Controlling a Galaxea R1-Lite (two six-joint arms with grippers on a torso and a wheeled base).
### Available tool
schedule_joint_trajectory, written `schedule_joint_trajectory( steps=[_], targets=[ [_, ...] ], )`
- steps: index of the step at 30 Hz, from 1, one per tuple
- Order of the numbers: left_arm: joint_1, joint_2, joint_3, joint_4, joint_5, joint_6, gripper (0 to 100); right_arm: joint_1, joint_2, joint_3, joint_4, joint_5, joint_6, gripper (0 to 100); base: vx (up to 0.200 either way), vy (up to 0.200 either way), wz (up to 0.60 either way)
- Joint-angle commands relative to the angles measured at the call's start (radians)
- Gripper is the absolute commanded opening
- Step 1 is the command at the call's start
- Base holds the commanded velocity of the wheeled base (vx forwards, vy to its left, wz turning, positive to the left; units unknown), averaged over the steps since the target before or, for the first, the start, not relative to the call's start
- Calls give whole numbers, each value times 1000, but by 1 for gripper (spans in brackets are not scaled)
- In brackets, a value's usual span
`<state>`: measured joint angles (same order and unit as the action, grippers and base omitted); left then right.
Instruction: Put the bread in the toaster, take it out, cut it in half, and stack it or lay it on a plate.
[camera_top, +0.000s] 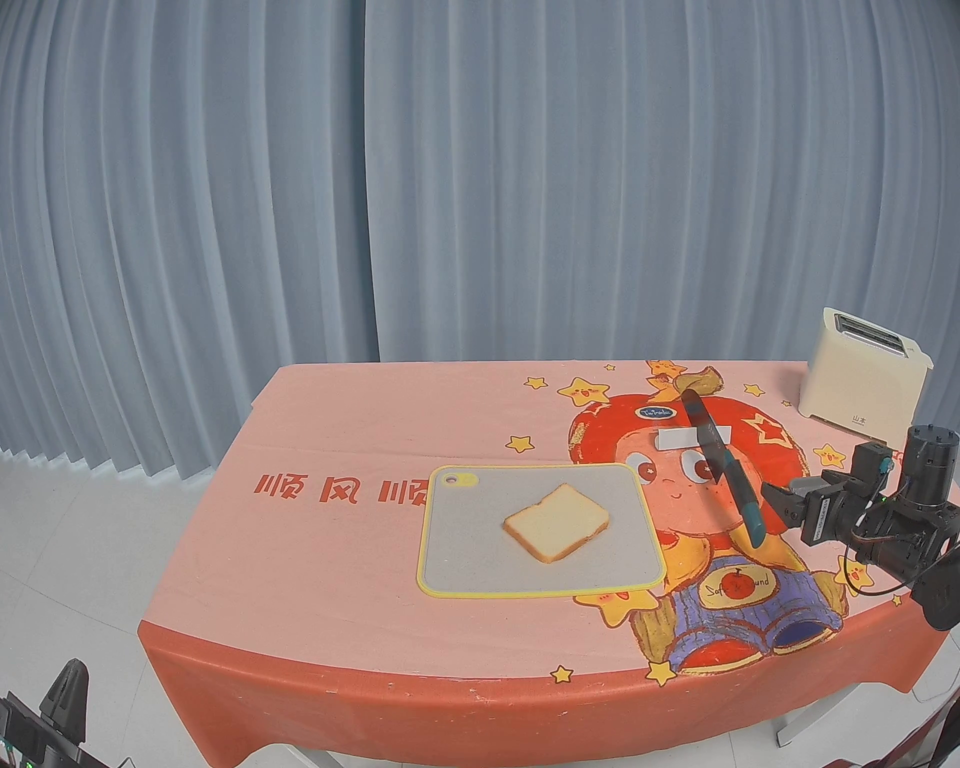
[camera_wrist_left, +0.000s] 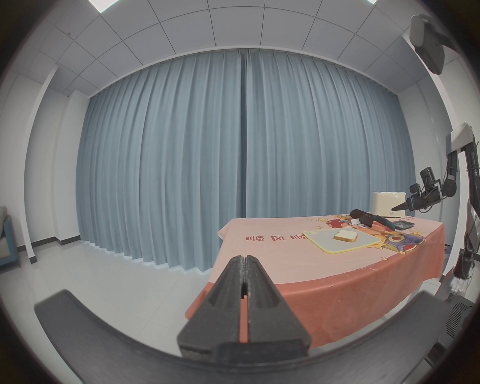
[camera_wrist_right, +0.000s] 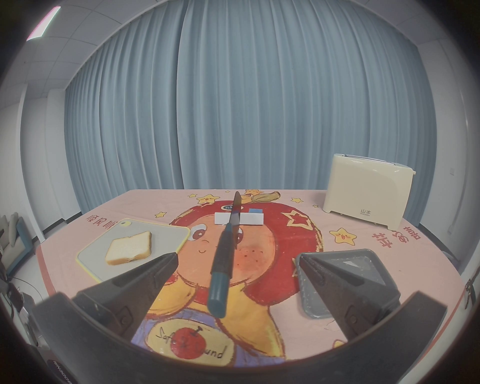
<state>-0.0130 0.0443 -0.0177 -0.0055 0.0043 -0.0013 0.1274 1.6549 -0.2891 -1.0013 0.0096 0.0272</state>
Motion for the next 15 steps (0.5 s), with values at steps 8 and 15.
schedule_joint_trajectory(
  steps=[8,15],
  targets=[
    [1,0,18,-1,-1,0,0,98,32,-59,6,-62,-1,100,0,0,0],
    [1,0,18,-1,0,-2,0,106,112,-186,70,-65,2,100,0,0,0]
  ],
)
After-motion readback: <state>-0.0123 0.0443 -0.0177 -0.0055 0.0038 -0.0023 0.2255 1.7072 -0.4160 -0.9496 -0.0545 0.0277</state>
